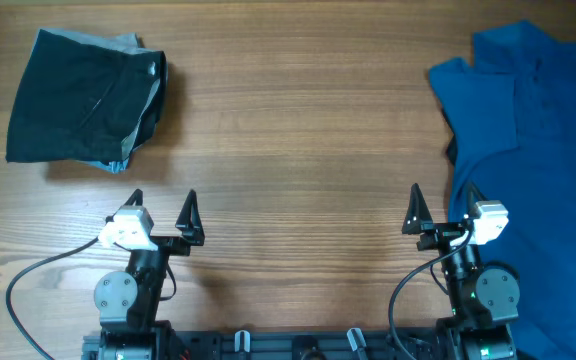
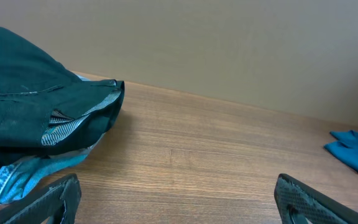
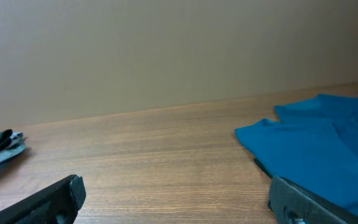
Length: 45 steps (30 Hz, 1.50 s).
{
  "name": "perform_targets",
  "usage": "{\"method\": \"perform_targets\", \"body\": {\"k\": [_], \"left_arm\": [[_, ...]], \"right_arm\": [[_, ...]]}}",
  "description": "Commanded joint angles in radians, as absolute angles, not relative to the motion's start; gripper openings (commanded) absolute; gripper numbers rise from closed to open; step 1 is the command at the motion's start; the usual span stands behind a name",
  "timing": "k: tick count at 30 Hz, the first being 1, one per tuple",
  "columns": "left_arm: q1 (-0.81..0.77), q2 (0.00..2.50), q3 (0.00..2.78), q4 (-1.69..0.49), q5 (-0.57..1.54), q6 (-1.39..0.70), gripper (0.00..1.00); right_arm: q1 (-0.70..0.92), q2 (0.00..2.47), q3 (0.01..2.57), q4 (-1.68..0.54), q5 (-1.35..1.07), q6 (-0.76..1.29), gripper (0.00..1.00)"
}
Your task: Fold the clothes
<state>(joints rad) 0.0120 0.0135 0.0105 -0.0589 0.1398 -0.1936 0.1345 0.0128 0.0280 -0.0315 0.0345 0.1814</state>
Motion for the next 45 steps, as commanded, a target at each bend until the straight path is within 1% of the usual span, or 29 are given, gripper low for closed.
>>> {"method": "perform_targets", "body": {"k": [1, 25, 28, 34, 35, 37, 38, 39, 40, 42, 44, 45], "left_arm": [[0.004, 0.006, 0.006, -0.061, 0.155, -0.203, 1.00], [0.004, 0.006, 0.006, -0.061, 0.155, -0.203, 1.00], [0.004, 0.006, 0.006, -0.065, 0.093, -0.162, 1.00], [0.004, 0.006, 0.006, -0.062, 0.092, -0.162, 1.00], [0.004, 0.006, 0.006, -0.065, 0.096, -0.170, 1.00], [0.004, 0.006, 0.006, -0.059, 0.143, -0.200, 1.00], [0.004, 0.006, 0.006, -0.043, 0.220, -0.199, 1.00], [0.004, 0.006, 0.006, -0.025, 0.259, -0.200, 1.00], [0.004, 0.006, 0.010, 0.027, 0.318, -0.200, 1.00], [0.004, 0.006, 0.073, 0.091, 0.331, -0.217, 1.00], [0.004, 0.011, 0.138, 0.086, 0.316, -0.217, 1.00], [0.004, 0.027, 0.191, 0.073, 0.311, -0.217, 1.00]], "right_arm": [[0.130, 0.009, 0.024, -0.028, 0.038, 0.190, 1.00], [0.130, 0.009, 0.024, -0.028, 0.038, 0.190, 1.00], [0.130, 0.009, 0.024, -0.028, 0.038, 0.190, 1.00], [0.130, 0.009, 0.024, -0.012, 0.038, 0.191, 1.00], [0.130, 0.009, 0.024, -0.011, 0.038, 0.215, 1.00], [0.130, 0.009, 0.024, -0.003, 0.003, 0.382, 1.00], [0.130, 0.009, 0.024, 0.035, -0.059, 0.442, 0.99], [0.130, 0.009, 0.028, 0.072, -0.116, 0.444, 1.00], [0.130, 0.009, 0.043, 0.119, -0.174, 0.444, 1.00], [0.130, 0.017, 0.131, 0.144, -0.204, 0.437, 0.99], [0.130, 0.046, 0.212, 0.133, -0.204, 0.387, 1.00], [0.130, 0.098, 0.288, 0.108, -0.204, 0.354, 1.00]]}}
